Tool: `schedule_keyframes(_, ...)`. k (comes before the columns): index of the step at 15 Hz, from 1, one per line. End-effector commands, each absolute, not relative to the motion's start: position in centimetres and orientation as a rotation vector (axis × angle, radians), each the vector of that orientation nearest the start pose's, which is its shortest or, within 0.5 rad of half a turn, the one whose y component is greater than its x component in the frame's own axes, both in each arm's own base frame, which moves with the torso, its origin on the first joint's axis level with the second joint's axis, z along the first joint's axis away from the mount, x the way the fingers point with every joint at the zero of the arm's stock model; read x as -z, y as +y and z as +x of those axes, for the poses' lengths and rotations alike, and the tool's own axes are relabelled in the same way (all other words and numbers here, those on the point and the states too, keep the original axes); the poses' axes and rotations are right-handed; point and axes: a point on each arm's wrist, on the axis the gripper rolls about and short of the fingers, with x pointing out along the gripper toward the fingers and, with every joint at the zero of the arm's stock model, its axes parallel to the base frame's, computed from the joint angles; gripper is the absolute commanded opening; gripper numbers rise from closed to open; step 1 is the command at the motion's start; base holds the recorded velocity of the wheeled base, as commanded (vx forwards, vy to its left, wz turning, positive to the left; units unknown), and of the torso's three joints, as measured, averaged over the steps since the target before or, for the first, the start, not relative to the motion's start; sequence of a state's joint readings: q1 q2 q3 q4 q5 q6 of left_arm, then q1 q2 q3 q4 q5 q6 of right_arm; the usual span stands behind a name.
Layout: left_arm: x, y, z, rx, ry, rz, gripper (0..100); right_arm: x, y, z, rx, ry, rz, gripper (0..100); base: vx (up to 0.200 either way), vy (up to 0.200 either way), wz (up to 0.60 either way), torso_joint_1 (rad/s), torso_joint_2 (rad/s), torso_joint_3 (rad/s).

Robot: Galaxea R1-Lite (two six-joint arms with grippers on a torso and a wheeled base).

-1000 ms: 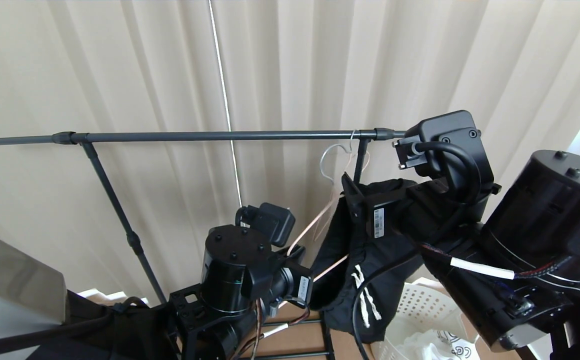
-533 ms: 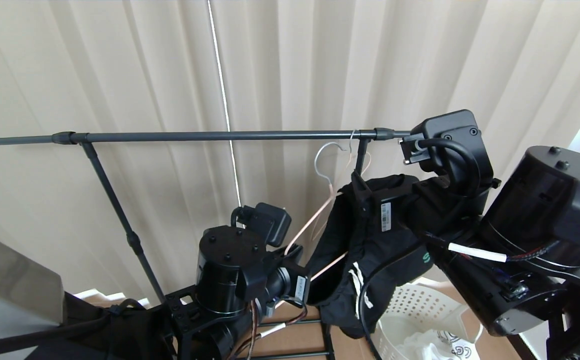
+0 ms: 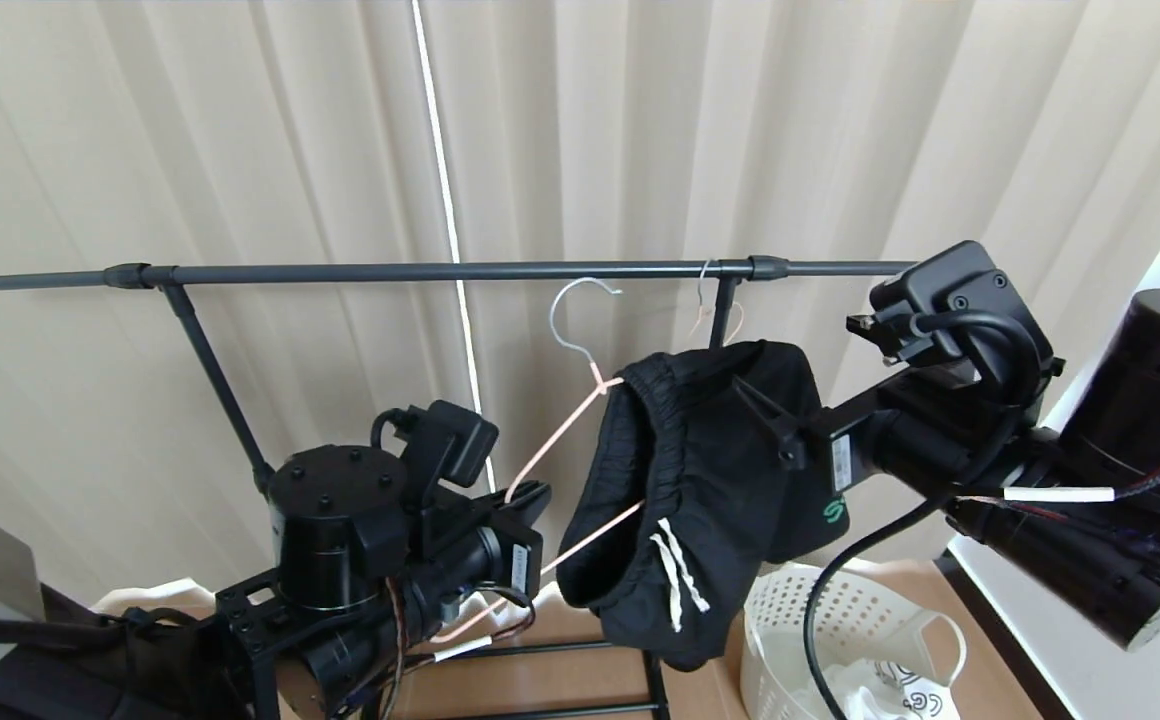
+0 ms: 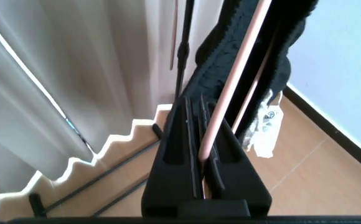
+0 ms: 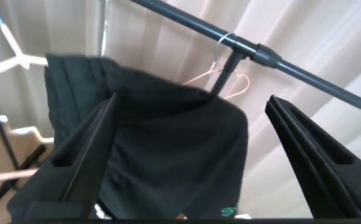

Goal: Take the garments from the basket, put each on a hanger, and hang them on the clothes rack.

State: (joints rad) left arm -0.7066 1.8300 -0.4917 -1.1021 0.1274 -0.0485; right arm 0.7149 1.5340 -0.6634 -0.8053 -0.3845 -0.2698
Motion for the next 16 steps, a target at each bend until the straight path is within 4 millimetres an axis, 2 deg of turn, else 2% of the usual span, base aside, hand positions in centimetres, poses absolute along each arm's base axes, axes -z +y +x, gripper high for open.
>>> schedule_keyframes(1, -10.7, -16.8, 22.2, 0.577, 0.237, 0.075, 0, -21.7, 14.9, 19.7, -0.348, 0.001, -0.292, 100, 0.000, 0.000, 0.00, 0.000, 0.00, 0.000)
schedule_keyframes(2, -10.7, -16.8, 22.2, 0.577, 0.237, 0.075, 0, -21.7, 14.9, 19.7, -0.348, 0.001, -0.292, 100, 0.000, 0.000, 0.00, 0.000, 0.00, 0.000)
schedule_keyframes(3, -9.9, -15.2, 21.9, 0.688, 0.225, 0.078, 0, -21.7, 13.8, 19.3, -0.436, 0.031, -0.303, 100, 0.000, 0.000, 0.00, 0.000, 0.00, 0.000)
schedule_keyframes(7, -9.0, -13.8, 21.7, 0.746, 0.209, 0.103, 0, -21.6, 12.5, 17.7, -0.571, 0.083, -0.318, 100, 0.000, 0.000, 0.00, 0.000, 0.00, 0.000)
schedule_keyframes(8, -8.7, -12.8, 21.6, 0.776, 0.196, 0.125, 0, -21.7, 11.0, 18.0, -0.611, 0.130, -0.330, 100, 0.000, 0.000, 0.00, 0.000, 0.00, 0.000)
schedule_keyframes(11, -8.0, -11.5, 21.9, 0.802, 0.200, 0.181, 0, -23.4, 9.3, 18.7, -0.740, 0.170, -0.418, 100, 0.000, 0.000, 0.00, 0.000, 0.00, 0.000)
schedule_keyframes(13, -7.8, -11.4, 21.6, 0.839, 0.200, 0.197, 0, -24.6, 9.1, 19.3, -0.878, 0.233, -0.468, 100, 0.000, 0.000, 0.00, 0.000, 0.00, 0.000)
schedule_keyframes(14, -7.8, -11.4, 21.6, 0.839, 0.200, 0.197, 0, -24.6, 9.1, 19.3, -0.878, 0.233, -0.468, 100, 0.000, 0.000, 0.00, 0.000, 0.00, 0.000)
schedule_keyframes(15, -7.8, -11.6, 21.5, 0.884, 0.181, 0.236, 0, -25.5, 9.5, 20.3, -1.045, 0.296, -0.518, 100, 0.000, 0.000, 0.00, 0.000, 0.00, 0.000)
schedule_keyframes(16, -7.8, -11.8, 21.5, 0.909, 0.166, 0.252, 0, -25.4, 9.9, 21.1, -1.124, 0.325, -0.538, 100, 0.000, 0.000, 0.00, 0.000, 0.00, 0.000)
